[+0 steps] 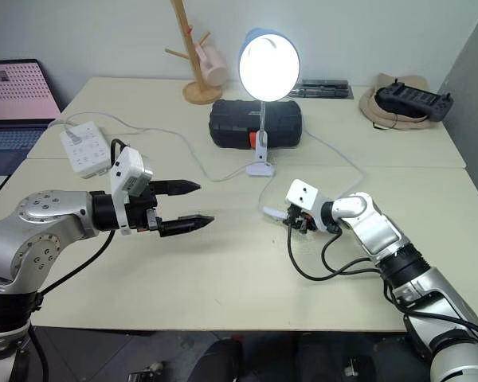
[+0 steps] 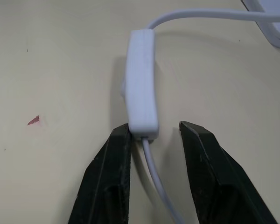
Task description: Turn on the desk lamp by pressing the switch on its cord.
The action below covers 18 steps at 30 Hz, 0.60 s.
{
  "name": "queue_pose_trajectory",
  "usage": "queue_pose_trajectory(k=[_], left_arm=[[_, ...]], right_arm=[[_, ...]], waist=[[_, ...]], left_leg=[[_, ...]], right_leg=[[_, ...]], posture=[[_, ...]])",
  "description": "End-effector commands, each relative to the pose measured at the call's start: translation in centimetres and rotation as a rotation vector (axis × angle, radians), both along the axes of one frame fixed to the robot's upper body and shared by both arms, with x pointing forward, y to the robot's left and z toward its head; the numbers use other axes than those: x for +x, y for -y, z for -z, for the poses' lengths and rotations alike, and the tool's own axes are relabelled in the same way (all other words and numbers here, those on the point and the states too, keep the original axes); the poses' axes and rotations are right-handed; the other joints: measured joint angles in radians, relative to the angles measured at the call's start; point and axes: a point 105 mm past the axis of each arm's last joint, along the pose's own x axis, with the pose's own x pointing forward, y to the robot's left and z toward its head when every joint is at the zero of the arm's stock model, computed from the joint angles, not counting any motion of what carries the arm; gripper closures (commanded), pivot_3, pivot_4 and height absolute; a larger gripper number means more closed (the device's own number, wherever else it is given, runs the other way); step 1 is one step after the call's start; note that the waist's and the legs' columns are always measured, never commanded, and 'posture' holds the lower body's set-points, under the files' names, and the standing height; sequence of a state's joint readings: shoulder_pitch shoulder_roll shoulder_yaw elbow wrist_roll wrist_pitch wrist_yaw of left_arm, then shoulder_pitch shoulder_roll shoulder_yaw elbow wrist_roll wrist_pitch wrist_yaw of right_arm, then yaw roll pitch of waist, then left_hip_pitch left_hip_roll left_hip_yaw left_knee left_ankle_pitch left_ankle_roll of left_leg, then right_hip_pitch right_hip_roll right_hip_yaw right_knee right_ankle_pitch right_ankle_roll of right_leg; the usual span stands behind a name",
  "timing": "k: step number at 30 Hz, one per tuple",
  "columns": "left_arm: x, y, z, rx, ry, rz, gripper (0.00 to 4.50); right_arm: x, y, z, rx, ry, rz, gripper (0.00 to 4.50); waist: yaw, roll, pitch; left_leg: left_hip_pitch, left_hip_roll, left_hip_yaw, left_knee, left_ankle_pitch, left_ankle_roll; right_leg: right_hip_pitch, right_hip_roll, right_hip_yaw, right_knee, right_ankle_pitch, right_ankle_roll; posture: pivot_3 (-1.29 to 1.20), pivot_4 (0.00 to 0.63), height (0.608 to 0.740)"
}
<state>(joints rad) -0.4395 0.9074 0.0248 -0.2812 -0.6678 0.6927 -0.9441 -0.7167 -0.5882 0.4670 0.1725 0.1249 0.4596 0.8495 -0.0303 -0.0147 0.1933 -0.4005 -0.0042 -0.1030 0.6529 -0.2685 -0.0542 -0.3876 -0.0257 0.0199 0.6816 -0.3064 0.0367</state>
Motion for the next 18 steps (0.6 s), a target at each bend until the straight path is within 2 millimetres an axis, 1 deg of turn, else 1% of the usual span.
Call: queue_pose_trajectory(k=[1,3,4,5,8,9,12,15,18], left_arm=[[-0.1,-0.4,-1.1,0.032,0.046,0.016,0.00],[0.1,-1.0,-1.0,0.058,0.044,0.008,0.00],[0.3,-1.3,-0.9,0.073,0.043,0.002,0.00],[0.5,-1.7,-0.9,0.090,0.037,0.003,0.00],[0.9,-2.6,-1.2,0.111,0.027,0.007,0.00],[1.1,-3.0,-1.5,0.120,0.031,0.004,0.00],[1.6,-4.1,-2.2,0.140,0.036,-0.004,0.00],[2.1,-4.9,-2.3,0.162,0.035,-0.007,0.00],[2.3,-5.0,-2.2,0.181,0.027,0.017,0.00]], right_arm=[[-0.9,0.0,-1.9,0.047,0.009,-0.033,1.83],[-1.8,0.5,-2.8,0.056,0.005,-0.054,1.33],[-2.3,0.7,-3.2,0.059,0.000,-0.064,1.21],[-3.2,0.9,-3.8,0.075,-0.020,-0.083,0.85],[-5.4,1.5,-5.3,0.110,-0.060,-0.127,0.12],[-5.9,1.9,-6.1,0.132,-0.061,-0.123,0.03],[-6.6,3.1,-7.9,0.176,-0.022,-0.090,0.03],[-7.3,4.2,-8.6,0.190,0.007,-0.055,0.03],[-8.0,4.5,-9.1,0.222,0.003,-0.023,0.03]], waist=[[0.000,0.000,0.000],[0.000,0.000,0.000],[0.001,0.001,0.001],[0.001,0.001,0.001],[0.003,0.001,0.001],[0.003,0.001,0.001],[0.002,0.001,0.001],[0.001,0.001,0.001],[0.001,0.001,0.001]], left_leg=[[0.000,0.000,0.000,0.000,0.000,0.000],[0.000,0.000,0.000,0.000,0.000,0.000],[-0.001,0.000,-0.001,0.000,0.000,0.000],[-0.001,0.000,-0.001,-0.001,0.000,0.000],[-0.001,-0.001,-0.002,0.000,0.000,0.000],[-0.001,-0.001,-0.002,-0.001,0.000,0.000],[0.000,-0.001,-0.002,-0.001,0.000,0.000],[0.000,-0.001,0.000,-0.001,0.000,0.000],[0.000,-0.001,0.002,-0.001,0.000,0.001]], right_leg=[[0.000,0.000,0.000,0.000,0.000,0.000],[0.000,0.000,0.000,0.000,0.000,0.000],[0.000,0.000,0.000,0.000,0.000,0.000],[0.000,-0.001,-0.001,0.000,0.000,0.000],[0.000,-0.001,-0.002,0.000,0.000,0.000],[0.000,-0.001,-0.002,0.000,0.000,0.000],[0.001,0.000,-0.002,0.000,0.000,0.000],[0.001,0.000,-0.003,0.000,0.000,0.000],[0.001,0.000,-0.002,0.000,0.000,0.000]], posture=[[0.00,0.150,0.740],[0.00,0.150,0.740],[0.00,0.150,0.740],[0.00,0.150,0.740],[0.00,0.150,0.740],[0.00,0.150,0.740],[0.00,0.150,0.740],[0.00,0.150,0.740],[0.00,0.150,0.740]])
